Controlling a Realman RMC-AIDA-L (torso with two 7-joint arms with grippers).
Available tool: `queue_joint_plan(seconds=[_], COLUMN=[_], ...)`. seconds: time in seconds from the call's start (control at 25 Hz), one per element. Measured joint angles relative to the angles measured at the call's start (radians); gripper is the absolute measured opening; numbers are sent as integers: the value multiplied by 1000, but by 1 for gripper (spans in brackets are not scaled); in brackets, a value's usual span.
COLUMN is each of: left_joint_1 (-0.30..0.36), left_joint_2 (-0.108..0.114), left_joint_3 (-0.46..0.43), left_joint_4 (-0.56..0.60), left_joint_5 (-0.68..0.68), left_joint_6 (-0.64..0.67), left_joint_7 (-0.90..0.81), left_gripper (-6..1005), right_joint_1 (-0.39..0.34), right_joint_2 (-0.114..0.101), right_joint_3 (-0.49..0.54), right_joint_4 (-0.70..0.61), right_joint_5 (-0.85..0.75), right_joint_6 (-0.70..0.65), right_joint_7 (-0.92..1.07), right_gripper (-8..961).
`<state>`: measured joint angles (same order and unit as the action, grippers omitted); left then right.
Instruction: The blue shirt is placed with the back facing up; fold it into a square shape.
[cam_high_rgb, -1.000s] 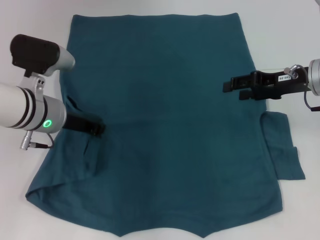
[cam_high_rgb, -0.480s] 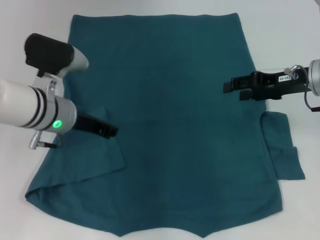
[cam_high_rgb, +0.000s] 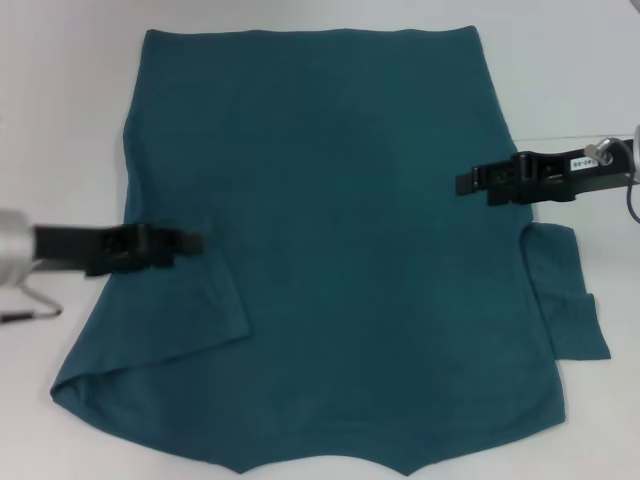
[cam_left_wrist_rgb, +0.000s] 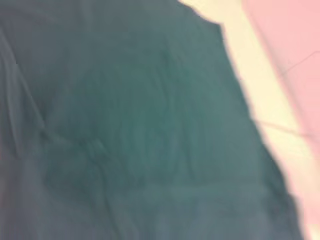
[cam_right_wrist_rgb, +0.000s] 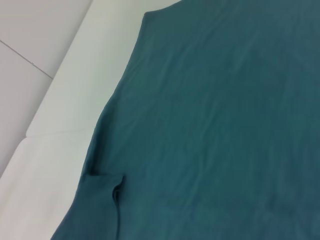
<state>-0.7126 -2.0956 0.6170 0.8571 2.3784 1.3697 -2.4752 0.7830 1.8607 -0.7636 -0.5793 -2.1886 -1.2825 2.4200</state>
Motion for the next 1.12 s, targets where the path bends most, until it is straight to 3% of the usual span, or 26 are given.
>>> queue_joint_plan(seconds=[0.08,0.16,0.32,0.52,0.64,0.68,0.92,1.12], left_joint_1=[26,56,100,150,164,167,170,168], left_joint_2=[33,46,45,29,20,18,14,14], left_joint_3=[-69,-126,-189,-196,-200,-203,-204,-201], left_joint_4=[-65,-95,-96,-97,-100,-100,-102,-106], left_joint_5=[-67,-93,-102,-104,-112,-118,-125,-125], left_joint_6=[87,154,271,282,280,279,249,226], left_joint_7=[42,74,136,141,141,142,141,137], left_gripper=[470,494,519,702,892,892,892,893], right_joint_1=[-10,-15,-19,-40,-49,-54,-118,-176], right_joint_2=[0,0,3,14,13,11,-16,-76], right_joint_3=[2,2,4,32,57,61,67,66], right_joint_4=[-13,-16,-34,-72,-67,-64,-76,-81], right_joint_5=[2,3,3,5,5,4,-1,-23], right_joint_6=[-6,-13,-34,-42,-47,-52,-92,-97], right_joint_7=[-15,-31,-63,-75,-62,-57,-37,60], right_gripper=[719,719,718,715,714,711,699,699])
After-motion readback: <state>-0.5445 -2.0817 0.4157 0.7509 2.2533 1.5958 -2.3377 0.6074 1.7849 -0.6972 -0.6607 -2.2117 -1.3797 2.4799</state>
